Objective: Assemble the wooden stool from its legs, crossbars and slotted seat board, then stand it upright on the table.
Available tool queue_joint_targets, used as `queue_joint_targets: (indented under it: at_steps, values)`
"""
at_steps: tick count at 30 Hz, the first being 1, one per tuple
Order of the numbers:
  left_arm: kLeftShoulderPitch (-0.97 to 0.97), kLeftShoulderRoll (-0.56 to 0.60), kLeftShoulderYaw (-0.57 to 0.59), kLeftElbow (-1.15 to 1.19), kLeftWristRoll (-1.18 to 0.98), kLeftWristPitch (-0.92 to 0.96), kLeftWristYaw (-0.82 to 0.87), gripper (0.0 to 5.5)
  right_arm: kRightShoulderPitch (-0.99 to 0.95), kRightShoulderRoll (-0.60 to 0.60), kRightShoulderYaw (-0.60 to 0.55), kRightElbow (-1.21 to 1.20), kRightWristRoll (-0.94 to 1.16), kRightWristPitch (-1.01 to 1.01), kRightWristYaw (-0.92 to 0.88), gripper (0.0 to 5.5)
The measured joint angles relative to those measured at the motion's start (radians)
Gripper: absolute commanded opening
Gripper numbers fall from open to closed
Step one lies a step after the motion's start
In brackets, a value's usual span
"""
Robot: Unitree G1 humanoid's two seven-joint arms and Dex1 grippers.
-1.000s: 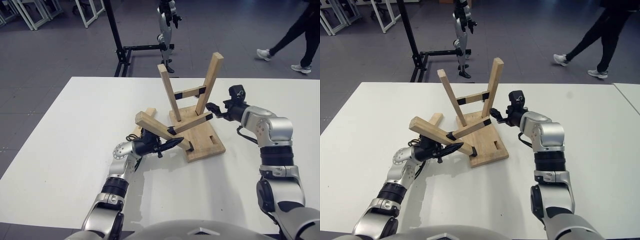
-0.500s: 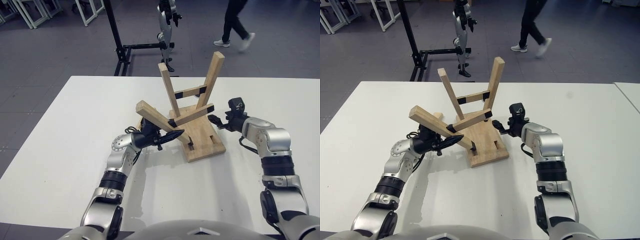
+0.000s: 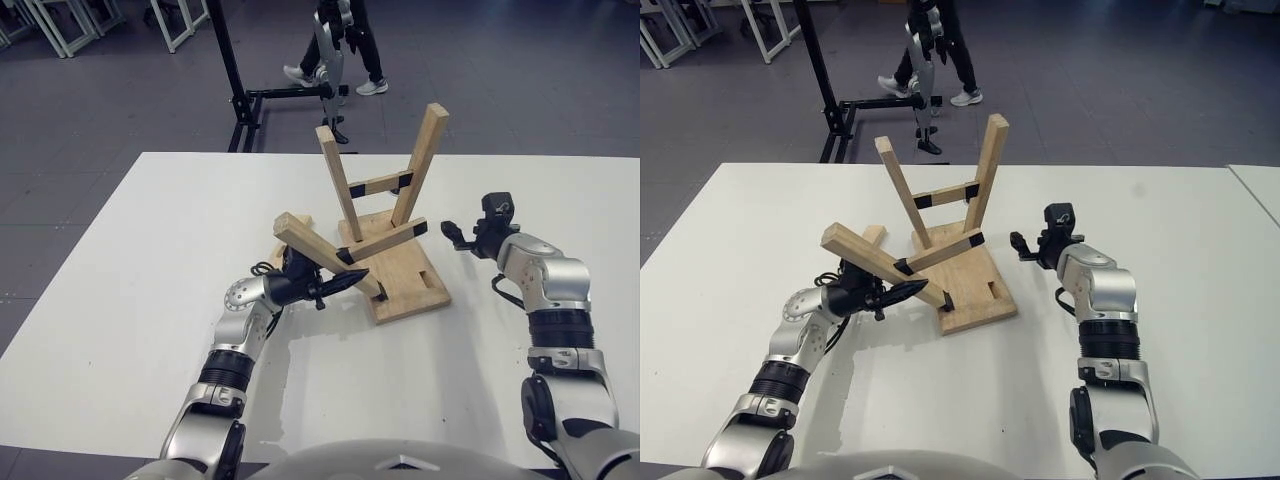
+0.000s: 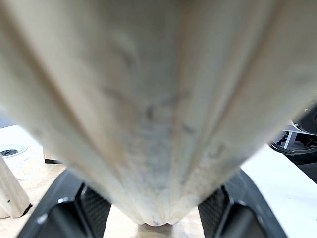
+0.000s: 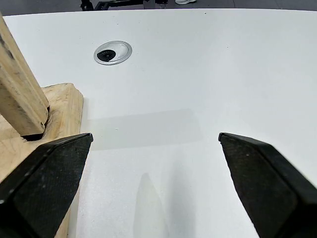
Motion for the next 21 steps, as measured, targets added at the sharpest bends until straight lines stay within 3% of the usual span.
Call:
queue_joint_targets:
  at_steps: [6,17,21]
  values:
    - [-0.045,-0.008,-0.060,0.037,0.085,-0.065,0.076,2.05,0.000,0.022,-0.001,-0.003,-0.001,0.000,-0.010,4.70]
    - [-0.123,0.020,-0.106,-0.191,0.117,0.403,0.294,2.05,0.008,0.038,0.003,-0.020,-0.001,0.000,-0.013,4.70]
    - [-0.166,0.053,-0.195,-0.207,0.209,0.394,0.312,2.05,0.010,0.039,0.001,-0.020,-0.002,-0.009,-0.017,4.70]
